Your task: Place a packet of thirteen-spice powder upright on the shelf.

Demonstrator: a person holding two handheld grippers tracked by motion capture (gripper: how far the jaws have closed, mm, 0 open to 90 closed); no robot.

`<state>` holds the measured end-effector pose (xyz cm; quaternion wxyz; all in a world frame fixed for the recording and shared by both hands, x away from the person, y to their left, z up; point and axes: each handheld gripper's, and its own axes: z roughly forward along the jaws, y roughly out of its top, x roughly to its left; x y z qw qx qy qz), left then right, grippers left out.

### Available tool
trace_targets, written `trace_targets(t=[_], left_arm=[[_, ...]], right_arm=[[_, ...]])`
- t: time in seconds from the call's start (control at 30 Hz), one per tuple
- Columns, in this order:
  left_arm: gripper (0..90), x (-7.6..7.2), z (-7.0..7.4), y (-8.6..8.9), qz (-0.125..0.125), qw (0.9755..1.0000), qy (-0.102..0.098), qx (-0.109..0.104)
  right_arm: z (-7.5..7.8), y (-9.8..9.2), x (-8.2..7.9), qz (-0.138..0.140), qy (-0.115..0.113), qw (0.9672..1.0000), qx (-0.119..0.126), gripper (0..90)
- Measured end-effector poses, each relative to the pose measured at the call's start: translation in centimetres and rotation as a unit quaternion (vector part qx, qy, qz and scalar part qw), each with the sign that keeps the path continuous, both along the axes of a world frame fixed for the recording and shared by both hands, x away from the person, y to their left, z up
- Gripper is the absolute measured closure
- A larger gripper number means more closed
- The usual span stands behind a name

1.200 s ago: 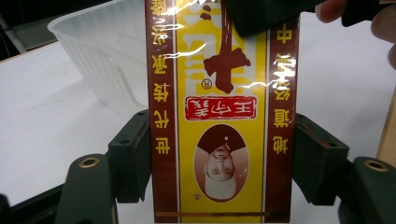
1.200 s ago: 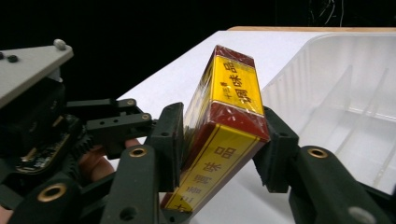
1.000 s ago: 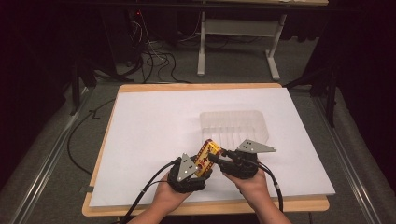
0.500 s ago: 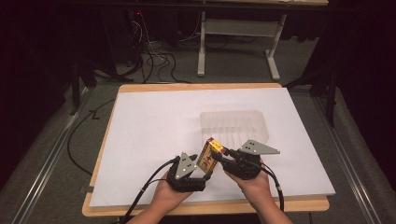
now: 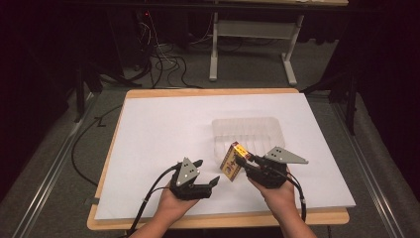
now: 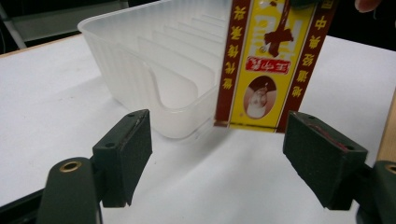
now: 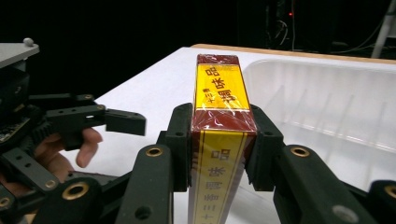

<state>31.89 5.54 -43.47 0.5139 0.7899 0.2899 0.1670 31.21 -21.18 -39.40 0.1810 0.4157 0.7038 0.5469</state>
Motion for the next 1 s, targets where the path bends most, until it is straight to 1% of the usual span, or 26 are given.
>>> trace_targets(t=[0.17, 0.27, 0.43, 0.53, 0.67, 0.8, 1.0], left_arm=[[24.6, 0.2, 0.1, 0.4, 0.005, 1.0000, -0.002, 0.003], [24.3, 0.5, 0.1, 0.7, 0.008, 0.9999, 0.002, 0.007], [23.2, 0.9, 0.0, 1.2, 0.017, 0.9997, 0.001, 0.017], [23.2, 1.1, 0.1, 1.5, 0.022, 0.9996, 0.003, 0.015], [23.2, 1.3, 0.3, 2.1, 0.028, 0.9995, -0.002, 0.017], [23.2, 1.7, 0.7, 3.1, 0.040, 0.9991, -0.007, 0.016], [23.3, 2.2, 0.9, 4.5, 0.057, 0.9984, -0.003, 0.004]], right_arm=[[0.0, -1.0, 0.0, -0.016, -0.001, 0.9999, -0.003, 67.9], [0.1, -1.6, 0.0, -0.027, -0.001, 0.9996, -0.005, 67.9], [0.2, -2.7, 0.1, -0.044, -0.004, 0.9990, -0.007, 67.9], [0.3, -3.3, 0.1, -0.053, -0.007, 0.9985, -0.009, 67.9], [0.5, -3.9, 0.1, -0.064, -0.008, 0.9979, -0.005, 68.0], [0.6, -4.3, 0.1, -0.074, -0.012, 0.9971, -0.013, 68.1], [1.1, -5.0, 0.1, -0.092, -0.015, 0.9956, -0.009, 68.1]])
